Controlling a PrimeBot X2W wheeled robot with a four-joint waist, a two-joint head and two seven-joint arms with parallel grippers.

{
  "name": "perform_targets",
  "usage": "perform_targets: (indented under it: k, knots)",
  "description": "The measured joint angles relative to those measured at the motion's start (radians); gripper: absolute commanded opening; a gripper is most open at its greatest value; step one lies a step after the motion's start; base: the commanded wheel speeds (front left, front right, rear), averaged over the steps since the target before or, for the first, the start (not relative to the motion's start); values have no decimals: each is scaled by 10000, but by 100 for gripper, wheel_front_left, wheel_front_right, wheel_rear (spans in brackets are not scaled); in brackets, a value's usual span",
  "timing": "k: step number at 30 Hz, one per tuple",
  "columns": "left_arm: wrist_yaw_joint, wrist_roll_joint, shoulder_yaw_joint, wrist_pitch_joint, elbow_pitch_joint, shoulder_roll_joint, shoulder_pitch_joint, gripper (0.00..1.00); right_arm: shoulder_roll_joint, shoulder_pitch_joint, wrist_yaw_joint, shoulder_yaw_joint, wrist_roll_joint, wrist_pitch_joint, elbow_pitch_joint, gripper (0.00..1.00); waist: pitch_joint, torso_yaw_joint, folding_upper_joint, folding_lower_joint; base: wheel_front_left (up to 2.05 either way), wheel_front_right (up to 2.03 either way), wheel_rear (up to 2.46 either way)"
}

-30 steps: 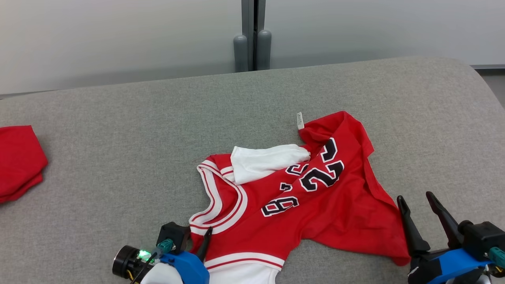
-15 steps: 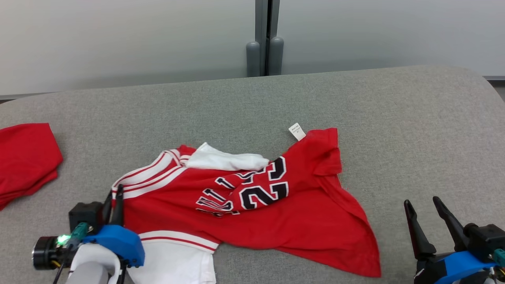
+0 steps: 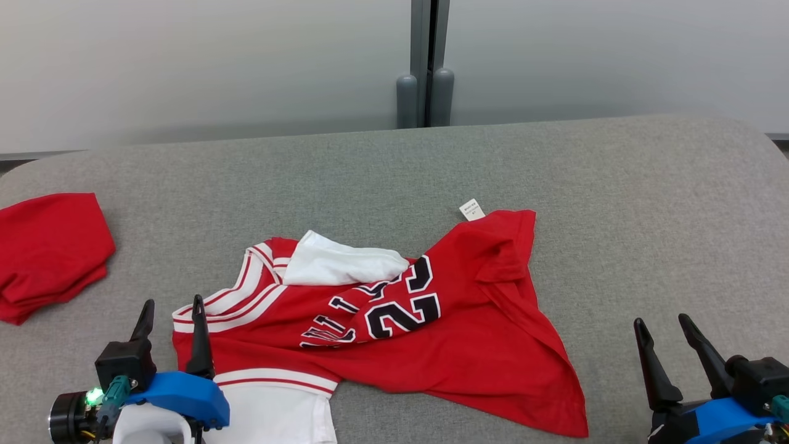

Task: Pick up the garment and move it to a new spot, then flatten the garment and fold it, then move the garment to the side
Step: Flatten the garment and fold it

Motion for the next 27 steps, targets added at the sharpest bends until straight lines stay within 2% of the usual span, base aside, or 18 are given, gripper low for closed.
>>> perform_targets:
  k: [7, 11, 16, 20, 27]
  knots:
    - [232, 903, 871, -29, -1988, -238, 884, 100, 65, 21, 0, -132, 2, -299, -8, 100, -415, 376, -1, -1, 0, 0, 0]
    - [215, 1400, 1306, -31, -2888, -382, 1584, 100, 230, 68, 0, -128, -94, -349, -13, 100, -764, 620, 0, 0, 0, 0, 0]
    - [-38, 1643, 1666, -29, -3574, -364, 2289, 100, 376, 265, 0, -96, -171, -328, -40, 100, -1090, 780, -1, -2, 0, 0, 0]
    - [-211, 1877, 1756, -31, -3843, -138, 2706, 100, 410, 289, 0, -61, -253, -272, -299, 100, -1158, 796, -1, 0, 0, 0, 0]
    - [-180, 2034, 1990, 54, -4253, 324, 3126, 100, 456, 587, 0, -293, -385, -84, -1064, 100, -1215, 707, -1, -1, 0, 0, 0]
